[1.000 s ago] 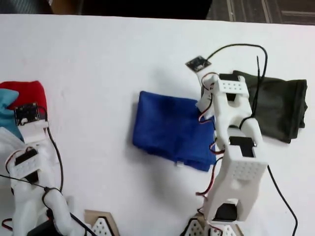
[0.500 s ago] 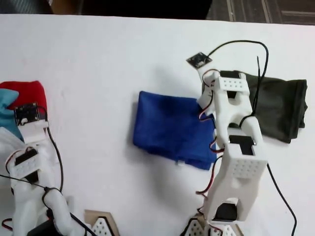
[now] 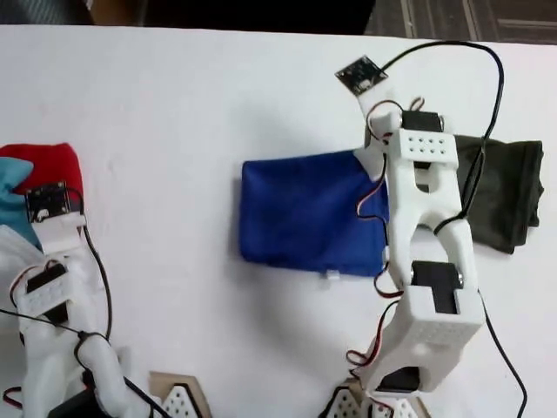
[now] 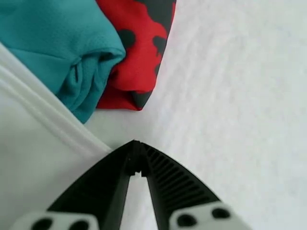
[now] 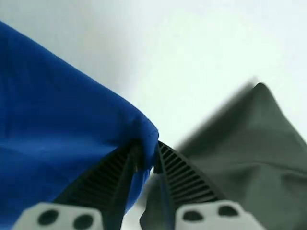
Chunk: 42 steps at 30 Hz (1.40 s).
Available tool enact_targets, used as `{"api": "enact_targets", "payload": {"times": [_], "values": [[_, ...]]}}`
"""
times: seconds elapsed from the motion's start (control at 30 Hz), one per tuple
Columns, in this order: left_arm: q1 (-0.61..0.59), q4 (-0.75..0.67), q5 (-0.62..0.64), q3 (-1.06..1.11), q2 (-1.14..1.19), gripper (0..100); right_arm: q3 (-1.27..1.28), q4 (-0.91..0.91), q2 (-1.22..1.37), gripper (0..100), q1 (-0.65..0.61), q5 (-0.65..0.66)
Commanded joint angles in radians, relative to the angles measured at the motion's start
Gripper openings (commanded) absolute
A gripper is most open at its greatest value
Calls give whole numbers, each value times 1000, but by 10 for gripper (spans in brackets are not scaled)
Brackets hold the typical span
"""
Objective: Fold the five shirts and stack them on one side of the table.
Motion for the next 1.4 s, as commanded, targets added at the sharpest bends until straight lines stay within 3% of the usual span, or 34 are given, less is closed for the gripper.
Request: {"api": "enact_targets", "payload": {"times": [0.0,0.37,0.63,0.83,0.93,0.97,1.37], "values": [[6,-15,12,-2,-29,26,-38,-50,-39,20,-4,3],[6,-15,12,-2,-29,26,-38,-71,33,26,-38,2],[6,-15,12,-2,-29,26,-37,35,-56,233,-44,-6],[6,-15,12,-2,-29,26,-29,231,-203,163,-223,-8],[3,-15,12,-2,-29,26,31,291,-216,56,-344,-8],[3,-15,12,-2,-29,26,63,291,-216,10,-380,-8],[0,-15,12,-4,-29,26,491,58,-220,20,-593,-9]]}}
